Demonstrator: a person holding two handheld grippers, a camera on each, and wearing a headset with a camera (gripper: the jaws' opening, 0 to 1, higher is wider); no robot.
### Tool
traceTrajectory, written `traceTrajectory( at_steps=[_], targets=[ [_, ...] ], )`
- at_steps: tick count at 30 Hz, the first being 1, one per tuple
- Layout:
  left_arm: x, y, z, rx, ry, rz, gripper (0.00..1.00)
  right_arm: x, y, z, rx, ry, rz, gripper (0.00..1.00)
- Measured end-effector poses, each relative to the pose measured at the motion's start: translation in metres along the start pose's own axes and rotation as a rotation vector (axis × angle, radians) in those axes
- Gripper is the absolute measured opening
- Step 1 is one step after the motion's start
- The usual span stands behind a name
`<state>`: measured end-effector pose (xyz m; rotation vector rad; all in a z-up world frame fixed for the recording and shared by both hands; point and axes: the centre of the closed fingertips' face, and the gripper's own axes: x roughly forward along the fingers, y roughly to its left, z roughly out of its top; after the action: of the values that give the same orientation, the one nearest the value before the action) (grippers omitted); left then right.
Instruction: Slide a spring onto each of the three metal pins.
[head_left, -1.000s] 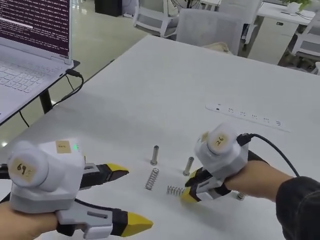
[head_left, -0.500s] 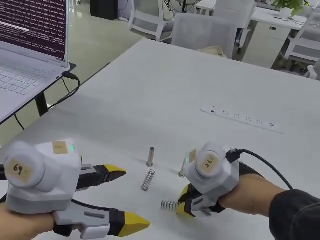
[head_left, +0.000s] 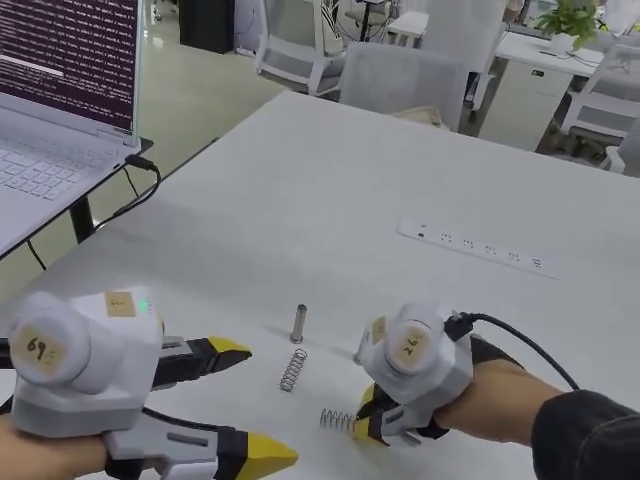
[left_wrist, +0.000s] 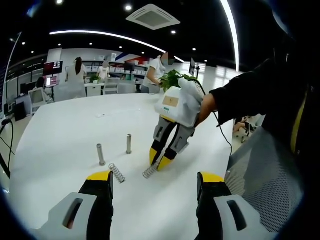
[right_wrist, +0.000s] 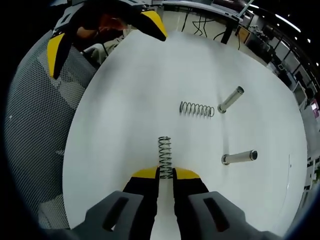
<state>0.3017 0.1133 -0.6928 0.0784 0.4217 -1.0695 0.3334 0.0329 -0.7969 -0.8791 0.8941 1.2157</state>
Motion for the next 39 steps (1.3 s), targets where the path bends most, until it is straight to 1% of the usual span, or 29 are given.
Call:
traceTrajectory(
  at_steps=[2, 4, 7, 10, 13, 16, 21, 28, 32, 39],
  targets=[
    [0.000, 0.000, 0.000, 0.004, 0.001, -0.002, 0.64, -0.003, 0.001, 0.001, 0.001, 0.002, 0.003, 0.08],
    [0.001, -0.001, 0.002, 0.011, 0.001, -0.007, 0.63, -0.010, 0.001, 0.004, -0.001, -0.002, 0.002, 0.08],
    [0.005, -0.002, 0.005, 0.025, 0.003, -0.018, 0.63, -0.023, 0.001, 0.007, -0.018, 0.006, 0.000, 0.08],
    [0.009, -0.004, 0.012, 0.048, -0.001, -0.034, 0.62, -0.037, 0.001, 0.011, -0.021, 0.006, 0.000, 0.08],
    [0.012, -0.006, 0.018, 0.066, -0.007, -0.045, 0.60, -0.047, 0.002, 0.014, -0.017, 0.002, 0.001, 0.08],
    [0.013, -0.010, 0.023, 0.095, -0.008, -0.063, 0.57, -0.059, 0.006, 0.019, -0.014, -0.002, 0.000, 0.08],
    [0.017, -0.015, 0.025, 0.126, -0.005, -0.096, 0.51, -0.074, 0.015, 0.027, -0.010, -0.014, 0.011, 0.08],
    [0.023, -0.027, 0.029, 0.167, -0.005, -0.150, 0.42, -0.090, 0.027, 0.035, -0.012, -0.026, 0.019, 0.08],
    [0.027, -0.031, 0.032, 0.185, -0.008, -0.167, 0.39, -0.097, 0.031, 0.038, -0.020, -0.024, 0.018, 0.08],
    [0.030, -0.038, 0.035, 0.213, -0.017, -0.196, 0.26, -0.105, 0.040, 0.043, -0.043, -0.020, 0.026, 0.08]
  ],
)
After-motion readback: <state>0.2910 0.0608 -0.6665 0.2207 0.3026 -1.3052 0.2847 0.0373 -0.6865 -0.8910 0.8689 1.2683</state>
